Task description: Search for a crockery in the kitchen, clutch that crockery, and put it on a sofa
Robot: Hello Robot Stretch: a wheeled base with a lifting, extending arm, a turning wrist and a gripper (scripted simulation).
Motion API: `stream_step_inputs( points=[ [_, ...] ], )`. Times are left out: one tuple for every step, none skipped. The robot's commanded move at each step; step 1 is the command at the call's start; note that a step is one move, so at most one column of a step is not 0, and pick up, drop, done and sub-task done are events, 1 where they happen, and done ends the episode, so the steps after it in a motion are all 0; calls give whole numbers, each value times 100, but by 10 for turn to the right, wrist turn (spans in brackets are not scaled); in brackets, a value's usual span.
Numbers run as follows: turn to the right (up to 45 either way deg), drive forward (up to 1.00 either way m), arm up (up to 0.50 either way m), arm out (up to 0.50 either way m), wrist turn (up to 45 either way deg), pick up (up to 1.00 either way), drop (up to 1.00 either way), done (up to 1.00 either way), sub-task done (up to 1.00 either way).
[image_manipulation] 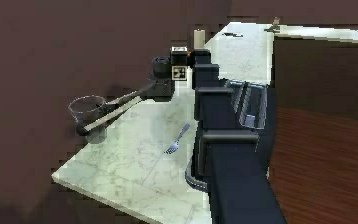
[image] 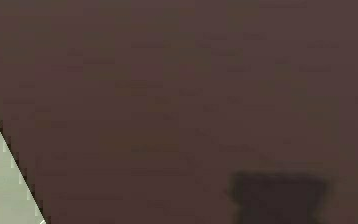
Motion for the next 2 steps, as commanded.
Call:
stream_step_inputs(
  points=[
    [0, 0, 0, 0, -450, 0, 0, 0, 0],
    [0, 0, 0, 0, -30, 0, 0, 0, 0]
  ],
)
